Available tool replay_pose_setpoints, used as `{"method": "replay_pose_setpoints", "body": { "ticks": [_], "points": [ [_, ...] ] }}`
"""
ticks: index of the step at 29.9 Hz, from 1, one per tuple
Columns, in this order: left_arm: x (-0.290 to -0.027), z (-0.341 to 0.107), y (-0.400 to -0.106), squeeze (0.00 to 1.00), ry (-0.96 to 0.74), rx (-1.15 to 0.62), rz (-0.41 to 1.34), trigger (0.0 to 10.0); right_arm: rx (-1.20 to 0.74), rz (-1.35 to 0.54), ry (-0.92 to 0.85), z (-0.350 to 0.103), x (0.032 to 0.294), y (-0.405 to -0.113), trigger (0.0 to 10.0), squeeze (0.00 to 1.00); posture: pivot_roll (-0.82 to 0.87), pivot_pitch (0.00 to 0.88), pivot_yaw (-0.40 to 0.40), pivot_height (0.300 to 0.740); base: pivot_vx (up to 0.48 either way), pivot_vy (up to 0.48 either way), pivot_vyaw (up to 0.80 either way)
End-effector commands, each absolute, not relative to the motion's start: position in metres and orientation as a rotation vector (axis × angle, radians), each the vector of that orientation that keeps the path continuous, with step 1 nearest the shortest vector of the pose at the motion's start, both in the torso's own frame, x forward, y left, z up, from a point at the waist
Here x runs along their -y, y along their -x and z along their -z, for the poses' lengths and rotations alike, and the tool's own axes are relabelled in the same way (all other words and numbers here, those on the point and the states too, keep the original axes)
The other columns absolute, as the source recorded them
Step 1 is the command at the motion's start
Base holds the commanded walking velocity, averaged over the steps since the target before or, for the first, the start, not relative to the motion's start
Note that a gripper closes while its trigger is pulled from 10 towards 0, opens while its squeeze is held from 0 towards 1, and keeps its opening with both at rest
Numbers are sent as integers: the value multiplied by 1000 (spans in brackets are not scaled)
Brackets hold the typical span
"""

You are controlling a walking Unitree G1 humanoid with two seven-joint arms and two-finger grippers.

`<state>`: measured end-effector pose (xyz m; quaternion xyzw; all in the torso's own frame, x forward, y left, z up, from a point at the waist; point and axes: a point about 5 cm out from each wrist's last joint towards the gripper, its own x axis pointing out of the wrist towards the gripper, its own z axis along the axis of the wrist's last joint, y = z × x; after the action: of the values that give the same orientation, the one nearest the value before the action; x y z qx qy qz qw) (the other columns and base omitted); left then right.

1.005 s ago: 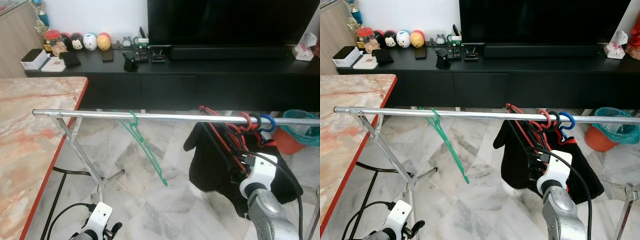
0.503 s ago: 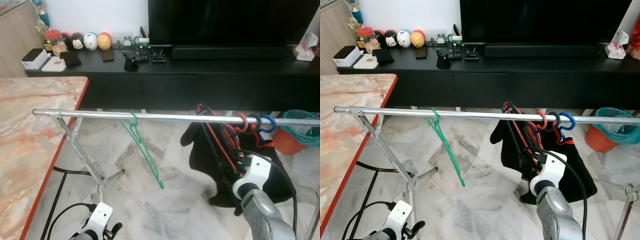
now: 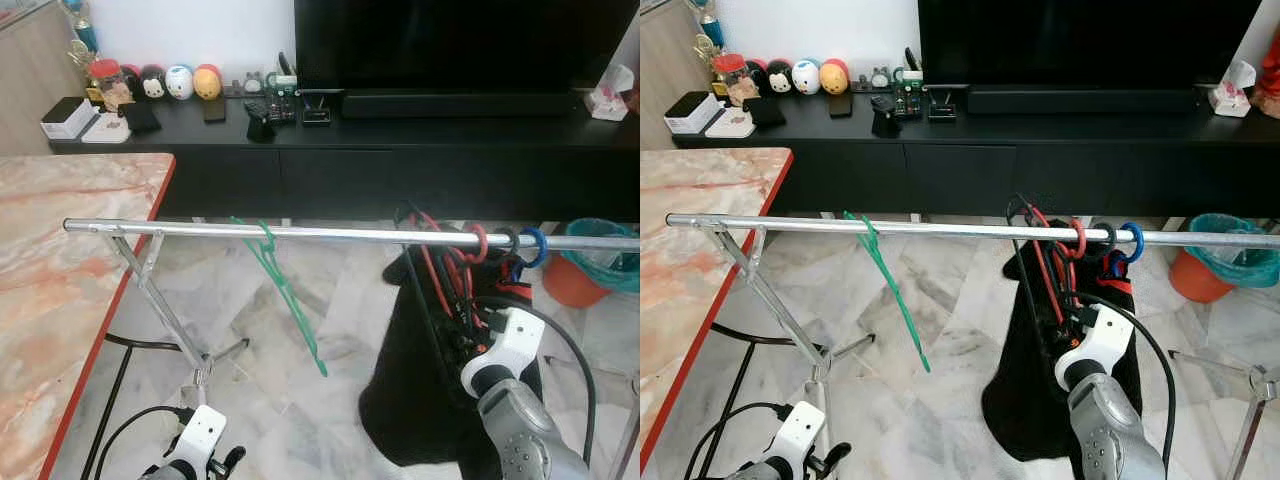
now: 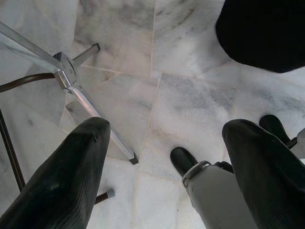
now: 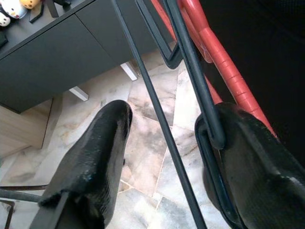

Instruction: Hang hanger

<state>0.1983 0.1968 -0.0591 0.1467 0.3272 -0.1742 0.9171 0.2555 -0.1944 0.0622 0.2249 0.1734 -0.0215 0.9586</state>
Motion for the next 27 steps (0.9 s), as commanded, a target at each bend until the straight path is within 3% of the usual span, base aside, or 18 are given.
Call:
{"method": "replay_pose_setpoints", "body": {
  "ticks": [1, 2, 3, 4, 27],
  "points": [
    [-201, 61, -196, 0, -326, -693, 360, 10000, -346, 36, -460, -65, 195, -256, 9765, 0, -15, 62, 15, 740, 0, 0, 0],
    [-201, 61, -196, 0, -325, -693, 359, 10000, -352, 34, -464, -65, 195, -255, 2902, 0, -15, 62, 15, 740, 0, 0, 0],
    [-201, 61, -196, 0, -325, -693, 359, 10000, -352, 34, -464, -65, 195, -255, 2902, 0, -15, 62, 15, 740, 0, 0, 0],
    [-201, 61, -195, 0, -324, -694, 358, 10000, -351, 25, -466, -65, 194, -255, 0, 0, -15, 62, 15, 740, 0, 0, 0],
    [-201, 62, -195, 0, -319, -701, 357, 10000, -364, 3, -480, -62, 188, -255, 0, 0, -9, 62, 17, 740, 0, 0, 0]
  ]
}}
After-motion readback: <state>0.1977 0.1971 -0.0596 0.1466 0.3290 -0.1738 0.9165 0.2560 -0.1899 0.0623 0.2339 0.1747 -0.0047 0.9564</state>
